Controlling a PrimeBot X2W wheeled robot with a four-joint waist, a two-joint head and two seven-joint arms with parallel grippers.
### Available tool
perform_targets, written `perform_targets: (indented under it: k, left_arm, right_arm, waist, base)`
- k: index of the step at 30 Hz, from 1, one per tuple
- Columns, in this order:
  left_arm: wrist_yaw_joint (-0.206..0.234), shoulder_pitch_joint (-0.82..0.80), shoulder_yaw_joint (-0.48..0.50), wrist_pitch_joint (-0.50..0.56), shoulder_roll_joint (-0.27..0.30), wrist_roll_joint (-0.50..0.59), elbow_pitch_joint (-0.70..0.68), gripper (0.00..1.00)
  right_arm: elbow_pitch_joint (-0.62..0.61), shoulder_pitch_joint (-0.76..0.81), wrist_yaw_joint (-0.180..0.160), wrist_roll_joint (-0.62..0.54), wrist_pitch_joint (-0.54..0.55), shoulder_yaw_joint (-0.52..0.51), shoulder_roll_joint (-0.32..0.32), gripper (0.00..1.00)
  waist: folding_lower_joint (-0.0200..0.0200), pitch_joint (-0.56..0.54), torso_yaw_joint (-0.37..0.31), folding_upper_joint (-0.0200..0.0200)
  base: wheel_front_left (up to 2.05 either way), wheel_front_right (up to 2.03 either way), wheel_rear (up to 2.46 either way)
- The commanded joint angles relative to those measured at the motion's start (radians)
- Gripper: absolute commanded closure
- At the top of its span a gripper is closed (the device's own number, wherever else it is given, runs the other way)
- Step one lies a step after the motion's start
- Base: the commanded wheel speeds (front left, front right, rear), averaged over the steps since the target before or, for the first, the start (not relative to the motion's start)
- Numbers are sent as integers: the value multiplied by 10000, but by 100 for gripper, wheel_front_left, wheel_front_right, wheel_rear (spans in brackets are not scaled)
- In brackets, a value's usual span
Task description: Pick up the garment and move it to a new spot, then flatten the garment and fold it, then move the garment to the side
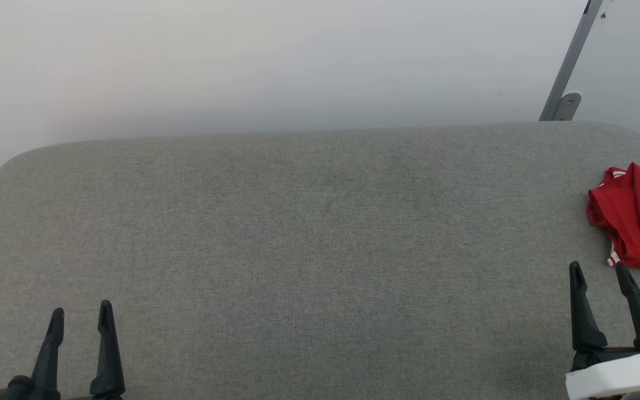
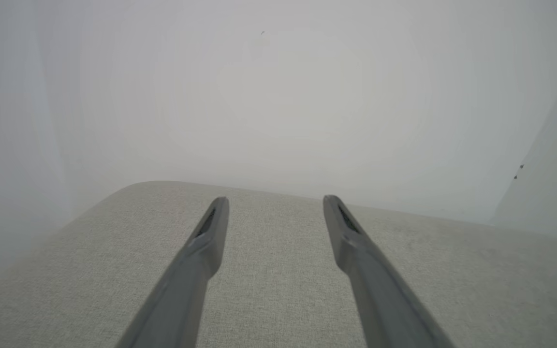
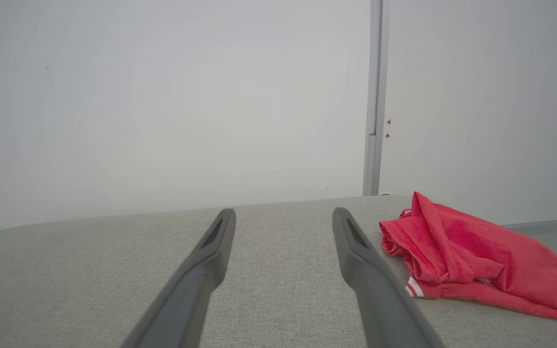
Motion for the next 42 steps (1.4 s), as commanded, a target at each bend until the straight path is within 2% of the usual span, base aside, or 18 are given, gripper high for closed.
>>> perform_targets:
  k: [1,18,42]
  left_arm:
    - [-15,-23,-26,-45,66,71,-40,0]
    - [-15,-511,-907,-45,777,406,714,0]
    - [-15,-817,-1143,-45,912,165,967,0]
  right_arm:
    - [-36,99,-9,-49,-41,18,40,0]
    - [132,-58,-7,-64,-43,468,-140,0]
    - [310,8,-8,-27,-43,622,11,0]
  waist:
    - [-1,5,13,-1]
    - [-1,-262,324,-1]
    - [-1,-446,438,-1]
  base:
    - [0,0,0]
    - [0,0,0]
    - [0,0,0]
